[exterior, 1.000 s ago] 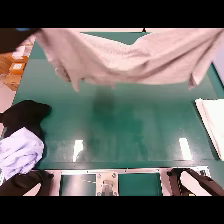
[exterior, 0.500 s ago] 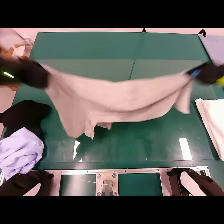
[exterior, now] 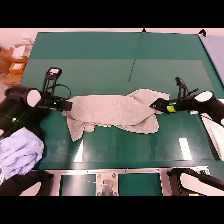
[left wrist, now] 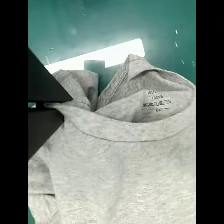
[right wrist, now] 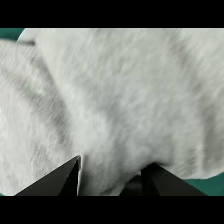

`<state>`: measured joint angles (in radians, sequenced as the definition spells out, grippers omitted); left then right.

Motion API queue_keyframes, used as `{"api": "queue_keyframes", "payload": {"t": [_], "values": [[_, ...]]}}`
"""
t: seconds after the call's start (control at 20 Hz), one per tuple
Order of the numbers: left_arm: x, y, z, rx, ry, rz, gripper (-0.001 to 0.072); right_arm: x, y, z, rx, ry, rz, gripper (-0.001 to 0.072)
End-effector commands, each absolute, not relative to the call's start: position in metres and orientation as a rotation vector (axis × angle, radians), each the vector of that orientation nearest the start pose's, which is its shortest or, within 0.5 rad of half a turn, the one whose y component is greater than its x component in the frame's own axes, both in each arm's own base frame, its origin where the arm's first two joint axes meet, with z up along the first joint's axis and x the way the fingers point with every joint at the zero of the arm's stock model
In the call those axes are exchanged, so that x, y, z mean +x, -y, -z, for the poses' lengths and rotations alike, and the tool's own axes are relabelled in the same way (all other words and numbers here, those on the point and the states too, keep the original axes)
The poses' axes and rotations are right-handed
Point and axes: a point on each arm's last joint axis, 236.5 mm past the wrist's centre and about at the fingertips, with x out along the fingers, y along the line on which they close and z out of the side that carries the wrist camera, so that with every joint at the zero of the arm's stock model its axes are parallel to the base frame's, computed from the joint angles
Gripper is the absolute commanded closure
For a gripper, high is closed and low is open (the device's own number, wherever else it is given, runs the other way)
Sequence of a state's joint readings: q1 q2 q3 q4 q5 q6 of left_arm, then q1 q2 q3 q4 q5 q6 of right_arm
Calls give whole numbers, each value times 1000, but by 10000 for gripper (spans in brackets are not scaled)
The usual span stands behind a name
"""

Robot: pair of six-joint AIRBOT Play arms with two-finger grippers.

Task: Fold the shirts.

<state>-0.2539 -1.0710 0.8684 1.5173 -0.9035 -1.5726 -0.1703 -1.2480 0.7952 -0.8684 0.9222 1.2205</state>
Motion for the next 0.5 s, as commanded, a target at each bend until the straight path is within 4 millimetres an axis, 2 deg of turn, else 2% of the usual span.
{"api": "queue_keyframes", "payload": {"t": [0.0,0.1,0.2,0.35,0.45], "values": [[350,98,17,85,-1121,241,687,358,-28,35,539,-1248,-241,274],[347,97,18,102,-1133,248,687,344,-1,28,597,-1266,-184,280],[346,97,19,111,-1137,255,687,320,8,42,674,-1301,-130,280],[346,97,19,112,-1135,255,687,275,-19,81,786,-1423,-130,280],[347,97,18,113,-1134,255,687,269,-42,95,816,-1410,-173,280]]}}
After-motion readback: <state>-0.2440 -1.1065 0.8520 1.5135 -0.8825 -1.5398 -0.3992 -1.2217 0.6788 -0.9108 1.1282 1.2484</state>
